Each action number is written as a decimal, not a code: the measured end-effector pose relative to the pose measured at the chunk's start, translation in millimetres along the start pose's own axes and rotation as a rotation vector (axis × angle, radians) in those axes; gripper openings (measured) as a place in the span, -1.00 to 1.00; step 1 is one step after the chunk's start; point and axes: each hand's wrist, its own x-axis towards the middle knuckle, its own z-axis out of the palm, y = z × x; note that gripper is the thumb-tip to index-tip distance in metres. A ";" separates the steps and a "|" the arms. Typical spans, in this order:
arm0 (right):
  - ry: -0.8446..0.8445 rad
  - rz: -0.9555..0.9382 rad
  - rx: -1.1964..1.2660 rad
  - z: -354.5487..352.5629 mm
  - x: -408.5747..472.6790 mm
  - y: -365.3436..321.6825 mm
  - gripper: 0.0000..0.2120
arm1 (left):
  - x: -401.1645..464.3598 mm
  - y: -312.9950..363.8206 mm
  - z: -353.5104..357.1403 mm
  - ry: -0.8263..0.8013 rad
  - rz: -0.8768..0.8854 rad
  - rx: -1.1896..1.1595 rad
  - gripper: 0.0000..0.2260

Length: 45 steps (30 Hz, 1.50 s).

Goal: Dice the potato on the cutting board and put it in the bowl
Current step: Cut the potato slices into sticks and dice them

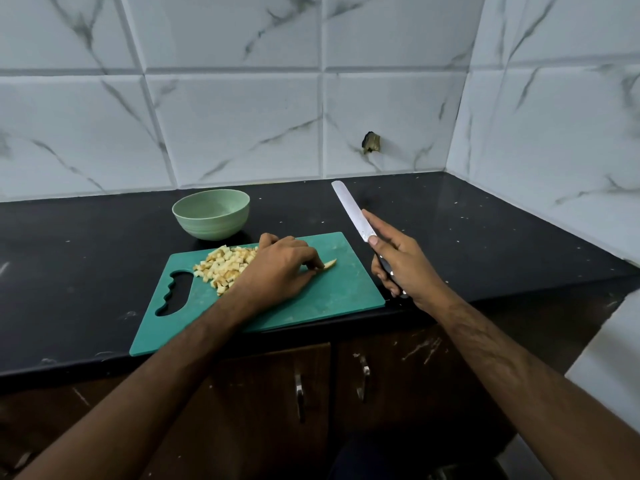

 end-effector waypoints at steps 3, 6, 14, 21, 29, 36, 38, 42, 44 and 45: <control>-0.011 0.002 -0.035 1.2 -0.6 -1.5 -0.55 | -14.4 -2.4 -4.0 0.014 0.021 -0.040 -0.93; -0.038 0.020 -0.089 2.6 -0.3 -4.6 -0.55 | -21.9 -3.3 -5.6 0.026 0.017 -0.046 -0.90; -0.276 0.037 -0.665 -0.5 -28.6 -39.1 -0.55 | -21.2 -0.9 -6.5 -0.001 0.014 0.006 -0.84; -0.269 -0.013 -1.017 1.5 -62.1 -51.1 -0.55 | -21.0 -2.2 -4.7 -0.012 0.014 -0.008 -0.83; -0.290 0.014 -1.081 9.2 -78.0 -46.6 -0.53 | -21.5 -2.2 -5.1 0.000 0.001 -0.025 -0.85; -0.234 -0.035 -1.041 1.0 -65.8 -59.6 -0.53 | -21.9 -0.7 -6.1 0.010 0.007 -0.014 -0.86; -0.227 -0.040 -1.038 3.0 -66.3 -61.5 -0.54 | -22.3 -0.8 -6.6 0.010 0.006 -0.018 -0.86; -0.274 -0.003 -1.078 14.2 -72.6 -51.7 -0.53 | -21.8 -0.9 -6.0 0.015 0.000 -0.013 -0.86; -0.282 0.014 -1.085 16.1 -77.2 -46.2 -0.53 | -21.7 -1.8 -5.5 0.014 -0.004 -0.010 -0.85; -0.288 0.020 -1.083 15.0 -78.4 -44.9 -0.53 | -21.4 -2.3 -5.3 0.015 -0.008 -0.010 -0.85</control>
